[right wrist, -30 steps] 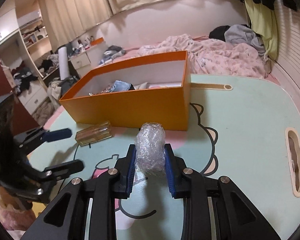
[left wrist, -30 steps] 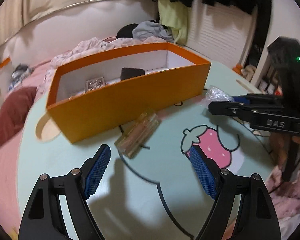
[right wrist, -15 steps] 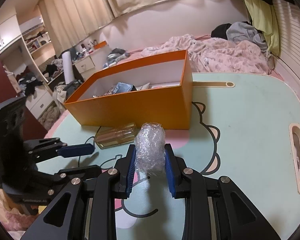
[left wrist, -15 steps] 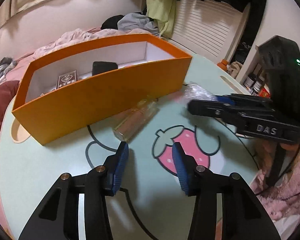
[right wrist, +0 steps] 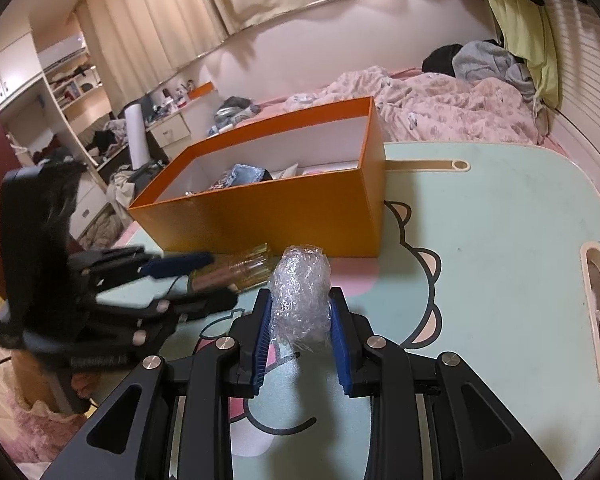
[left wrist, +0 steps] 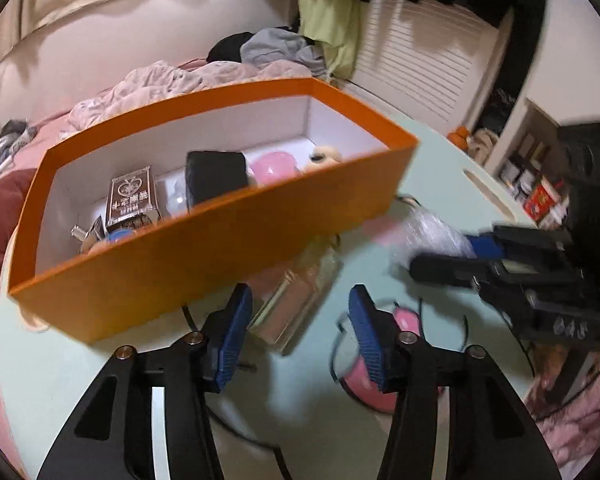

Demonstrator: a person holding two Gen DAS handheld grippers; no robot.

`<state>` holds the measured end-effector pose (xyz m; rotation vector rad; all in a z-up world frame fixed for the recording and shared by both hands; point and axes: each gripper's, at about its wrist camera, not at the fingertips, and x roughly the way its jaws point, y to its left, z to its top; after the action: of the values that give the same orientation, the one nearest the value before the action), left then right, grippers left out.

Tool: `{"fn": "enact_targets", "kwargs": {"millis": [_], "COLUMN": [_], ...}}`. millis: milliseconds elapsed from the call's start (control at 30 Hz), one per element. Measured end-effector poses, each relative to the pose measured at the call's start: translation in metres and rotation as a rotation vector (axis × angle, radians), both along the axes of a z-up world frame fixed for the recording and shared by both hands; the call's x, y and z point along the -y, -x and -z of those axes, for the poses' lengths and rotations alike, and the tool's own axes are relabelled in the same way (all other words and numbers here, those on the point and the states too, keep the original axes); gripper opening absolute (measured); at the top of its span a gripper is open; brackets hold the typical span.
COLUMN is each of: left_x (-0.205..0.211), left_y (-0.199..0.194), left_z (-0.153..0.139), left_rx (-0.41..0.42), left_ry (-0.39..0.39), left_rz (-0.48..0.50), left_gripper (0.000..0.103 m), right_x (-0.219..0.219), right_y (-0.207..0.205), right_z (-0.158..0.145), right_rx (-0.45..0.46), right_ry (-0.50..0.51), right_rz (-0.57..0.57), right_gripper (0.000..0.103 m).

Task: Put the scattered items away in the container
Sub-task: 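Grasp the gold tube with the left tool while the right tool holds the bubble-wrapped item, then lower the gold tube into the box while the right tool lowers the bubble-wrapped item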

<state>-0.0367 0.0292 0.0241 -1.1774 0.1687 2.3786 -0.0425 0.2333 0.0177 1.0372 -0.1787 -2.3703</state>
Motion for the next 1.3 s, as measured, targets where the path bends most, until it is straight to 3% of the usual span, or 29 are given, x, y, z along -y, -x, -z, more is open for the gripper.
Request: {"fn": "enact_targets", "kwargs": {"millis": [167,300,367,467,600,633,667,967,1100,1300], "left_x": [-0.007,-0.009,-0.013,-0.021,-0.026,-0.028,-0.028,0.008,0.037,0.059], "left_y": [-0.024,-0.018,-0.006,0.009,0.013,0.012,0.011,-0.014,-0.036,-0.054], "left_z": [0.004,-0.004,-0.003,0.006,0.008,0.008,0.008,-0.004,-0.021,-0.046], "left_rx": [-0.047,-0.104,-0.079,-0.027,-0.021,-0.027,-0.028,-0.075,-0.161,-0.277], "left_ry": [0.081,0.063,0.034,0.06,0.057,0.067,0.06,-0.113,-0.191,-0.227], "left_rz": [-0.023,-0.062,-0.046,-0.036,-0.026,-0.02,-0.012,-0.114,-0.202,-0.274], "left_gripper": [0.042,0.044,0.044,0.044,0.042,0.031,0.019,0.019,0.019,0.019], "right_x": [0.001,0.0,0.0,0.0,0.001,0.001,0.001,0.004,0.006,0.009], "right_y": [0.0,0.0,-0.001,-0.001,-0.002,-0.003,-0.003,-0.006,-0.008,-0.014], "right_z": [0.001,0.002,0.002,0.002,0.003,0.002,0.002,0.0,0.0,-0.005], "right_rx": [0.001,0.006,0.006,0.005,0.004,0.005,0.006,-0.008,-0.02,-0.057], "right_ry": [-0.001,0.0,0.002,0.0,-0.007,-0.007,-0.008,-0.018,-0.026,-0.052], "right_rz": [-0.001,-0.001,0.0,-0.001,0.0,0.0,0.0,0.01,0.011,0.039], "right_gripper": [0.027,0.027,0.027,0.027,0.027,0.027,0.027,0.027,0.027,0.026]}}
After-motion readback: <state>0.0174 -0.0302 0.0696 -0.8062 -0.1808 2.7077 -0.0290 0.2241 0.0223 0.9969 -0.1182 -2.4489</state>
